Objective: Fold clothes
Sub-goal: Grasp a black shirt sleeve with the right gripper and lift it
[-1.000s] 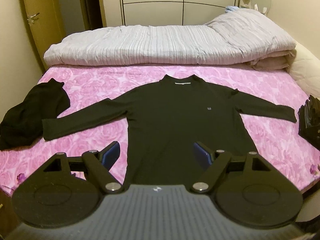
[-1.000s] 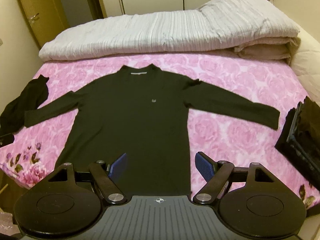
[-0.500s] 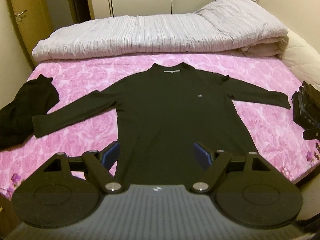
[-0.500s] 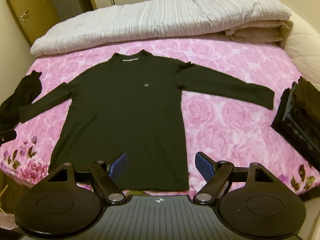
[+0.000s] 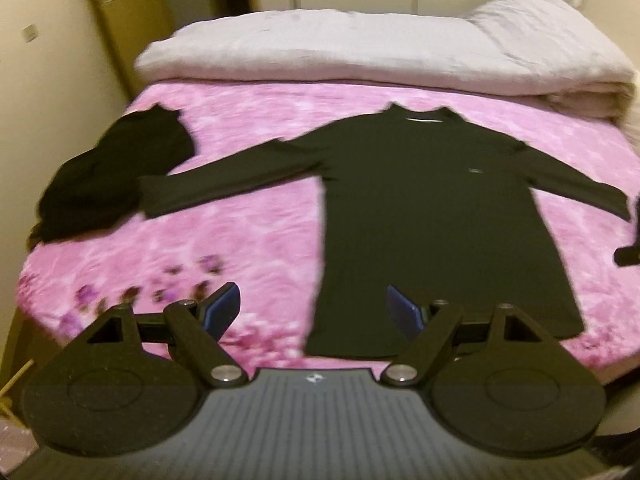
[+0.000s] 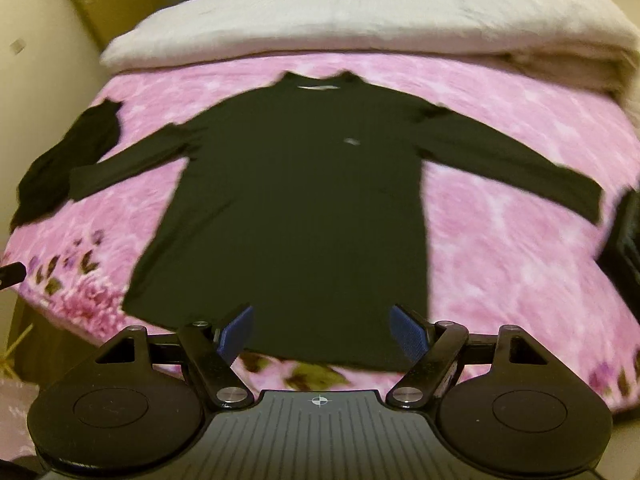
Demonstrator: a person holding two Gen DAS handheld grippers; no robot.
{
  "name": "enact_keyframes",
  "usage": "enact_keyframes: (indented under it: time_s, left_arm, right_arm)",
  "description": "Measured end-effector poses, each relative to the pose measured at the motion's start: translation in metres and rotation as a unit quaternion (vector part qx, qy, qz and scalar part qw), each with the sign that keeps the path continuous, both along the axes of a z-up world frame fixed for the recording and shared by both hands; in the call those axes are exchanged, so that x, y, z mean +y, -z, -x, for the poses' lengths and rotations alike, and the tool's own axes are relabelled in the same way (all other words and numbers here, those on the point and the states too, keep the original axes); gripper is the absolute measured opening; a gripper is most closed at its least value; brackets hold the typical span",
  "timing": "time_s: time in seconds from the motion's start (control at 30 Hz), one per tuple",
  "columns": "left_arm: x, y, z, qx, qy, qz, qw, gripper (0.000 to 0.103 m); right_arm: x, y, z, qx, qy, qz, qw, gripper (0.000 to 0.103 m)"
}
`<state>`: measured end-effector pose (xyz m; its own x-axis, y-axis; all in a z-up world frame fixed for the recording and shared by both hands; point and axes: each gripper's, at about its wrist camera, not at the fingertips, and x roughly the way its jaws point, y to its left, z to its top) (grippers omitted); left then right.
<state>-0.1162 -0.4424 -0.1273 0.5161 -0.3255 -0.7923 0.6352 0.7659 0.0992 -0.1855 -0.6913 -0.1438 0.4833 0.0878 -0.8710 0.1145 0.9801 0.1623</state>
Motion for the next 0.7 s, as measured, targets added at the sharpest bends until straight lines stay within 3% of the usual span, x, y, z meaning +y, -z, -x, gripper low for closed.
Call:
enact_keyframes:
  time_s: [0.2,0.43,0.6,0.7]
  left_arm:
    - [0.054,0.013,-0.088,-0.024,-0.025,-0.022,0.9992,0.077]
    - [0.103,0.054,-0.252,-0.038,0.024,-0.051,0.9977,0.077]
    - [0.120,0.085,-0.342,-0.082,0.128,-0.094,0.9839,0.077]
    - [0.130,0.102,-0.386,-0.097,0.148,-0.097,0.9794,0.077]
  right_arm:
    - [0.105,0.000,-0.059,-0.064,-0.128,0.015,0.990,0.078]
    - [0.280,0.036,-0.158,-0.126,-0.264,0.071,0.954,0.077]
    - [0.414,0.092,-0.236,-0.139,-0.357,0.099,0.918,0.048]
    - [0.484,0.139,-0.275,-0.141,-0.397,0.114,0.900,0.046]
